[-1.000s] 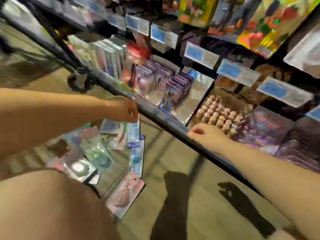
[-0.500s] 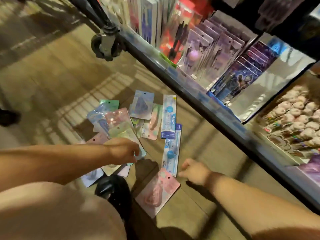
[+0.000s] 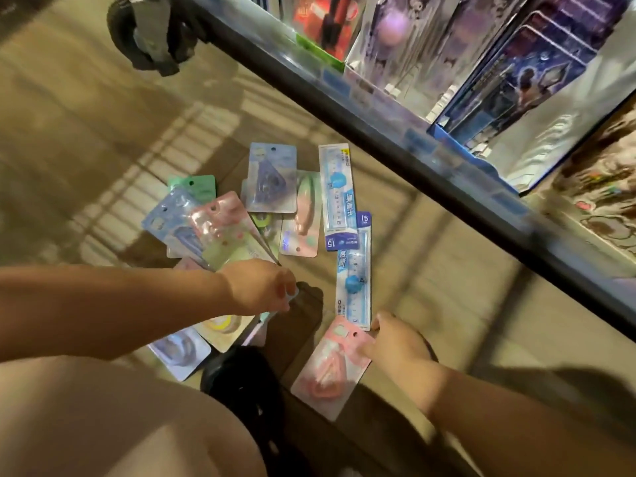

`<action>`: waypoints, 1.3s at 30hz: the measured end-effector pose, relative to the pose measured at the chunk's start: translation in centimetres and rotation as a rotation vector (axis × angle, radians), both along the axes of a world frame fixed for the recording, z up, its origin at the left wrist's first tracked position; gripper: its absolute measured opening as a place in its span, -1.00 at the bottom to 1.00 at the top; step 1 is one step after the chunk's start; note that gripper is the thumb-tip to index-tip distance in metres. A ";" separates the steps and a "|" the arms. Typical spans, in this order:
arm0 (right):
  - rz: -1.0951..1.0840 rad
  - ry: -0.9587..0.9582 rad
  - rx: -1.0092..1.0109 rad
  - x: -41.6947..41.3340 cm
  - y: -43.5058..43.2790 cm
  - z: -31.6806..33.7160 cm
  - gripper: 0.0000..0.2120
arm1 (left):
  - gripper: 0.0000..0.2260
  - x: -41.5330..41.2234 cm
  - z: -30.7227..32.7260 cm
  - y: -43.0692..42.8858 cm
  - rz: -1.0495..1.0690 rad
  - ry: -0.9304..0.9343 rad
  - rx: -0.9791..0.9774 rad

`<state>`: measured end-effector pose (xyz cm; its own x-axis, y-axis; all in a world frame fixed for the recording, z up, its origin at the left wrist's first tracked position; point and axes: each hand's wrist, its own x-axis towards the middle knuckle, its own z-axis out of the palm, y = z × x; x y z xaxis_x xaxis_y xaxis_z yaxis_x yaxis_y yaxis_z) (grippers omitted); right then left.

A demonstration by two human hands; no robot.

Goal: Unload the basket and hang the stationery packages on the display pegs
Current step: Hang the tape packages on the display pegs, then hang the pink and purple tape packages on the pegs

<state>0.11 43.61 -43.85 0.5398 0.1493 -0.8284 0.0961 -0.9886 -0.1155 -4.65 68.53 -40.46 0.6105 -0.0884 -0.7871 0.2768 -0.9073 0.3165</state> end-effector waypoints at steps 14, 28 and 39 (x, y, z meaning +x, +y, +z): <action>-0.535 0.268 0.500 4.0 1.7 1.8 -0.94 | -0.58 1.0 -0.4 -1.6 0.267 -0.037 -0.259; -0.427 -0.053 0.480 10.3 11.4 -1.7 -0.81 | -0.76 2.5 -1.5 5.4 0.716 -0.231 -0.066; -0.167 -0.353 0.047 12.8 11.1 -3.0 -0.44 | -0.74 3.7 -2.7 6.3 0.837 -0.232 -0.071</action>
<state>12.93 54.74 -46.83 0.8102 0.0685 -0.5821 -0.0236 -0.9885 -0.1492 -0.93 74.84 -43.16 0.6413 0.4171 -0.6440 0.7651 -0.4110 0.4957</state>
